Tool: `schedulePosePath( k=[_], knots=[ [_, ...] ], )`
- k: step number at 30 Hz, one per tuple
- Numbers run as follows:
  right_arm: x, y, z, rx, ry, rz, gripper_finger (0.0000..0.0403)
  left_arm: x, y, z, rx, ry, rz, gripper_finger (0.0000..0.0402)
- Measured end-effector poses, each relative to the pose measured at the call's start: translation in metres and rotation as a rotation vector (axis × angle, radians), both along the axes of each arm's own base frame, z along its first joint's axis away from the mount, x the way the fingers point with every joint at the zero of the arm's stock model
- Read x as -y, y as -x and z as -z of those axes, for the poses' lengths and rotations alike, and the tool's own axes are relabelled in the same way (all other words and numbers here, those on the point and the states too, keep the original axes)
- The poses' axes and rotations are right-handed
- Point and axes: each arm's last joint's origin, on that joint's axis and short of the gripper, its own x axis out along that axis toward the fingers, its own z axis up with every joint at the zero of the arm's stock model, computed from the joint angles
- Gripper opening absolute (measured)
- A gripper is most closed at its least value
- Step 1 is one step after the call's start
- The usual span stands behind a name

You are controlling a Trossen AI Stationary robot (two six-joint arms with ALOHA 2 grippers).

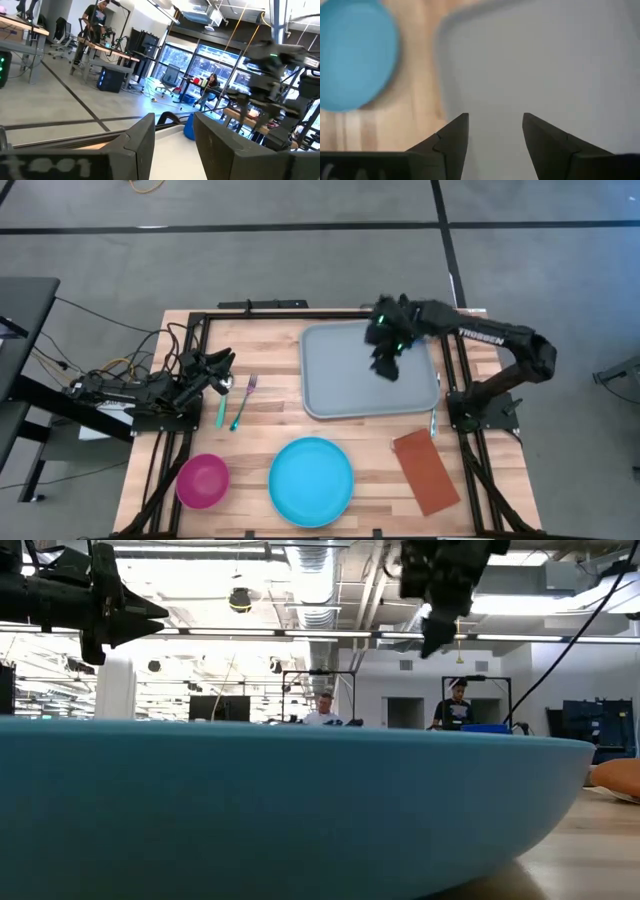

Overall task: Set up tray
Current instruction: Put the light blue plate on the gray serving tray to the bottom left of the blue mug

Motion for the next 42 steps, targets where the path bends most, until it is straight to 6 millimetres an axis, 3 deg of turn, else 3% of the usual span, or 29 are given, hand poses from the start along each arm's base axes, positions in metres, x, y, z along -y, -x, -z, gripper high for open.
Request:
schedulePosePath(
  k=[8,15,21,24,32,42],
  knots=[
    [-0.101,-0.057,0.039,0.003,0.051,-0.226,0.0176,0.0,0.0,0.0,0.004,0.006,0.01,0.0123],
    [-0.152,-0.085,0.084,-0.046,0.022,-0.235,0.0175,0.0,-0.001,0.0,0.005,0.007,0.022,0.0123],
    [-0.167,-0.1,0.123,-0.131,0.027,-0.162,0.0175,0.001,-0.001,0.0,0.011,0.009,0.041,0.0123],
    [-0.17,-0.107,0.134,-0.161,0.004,-0.121,0.0175,0.001,-0.001,0.001,0.015,0.02,0.044,0.0123],
    [-0.172,-0.12,0.127,-0.151,-0.035,-0.045,0.0175,0.001,-0.002,0.005,0.007,0.058,0.061,0.0123],
    [-0.181,-0.119,0.124,-0.155,-0.034,0.065,0.0175,0.001,-0.002,0.005,0.01,0.062,0.062,0.0123]
  ],
)
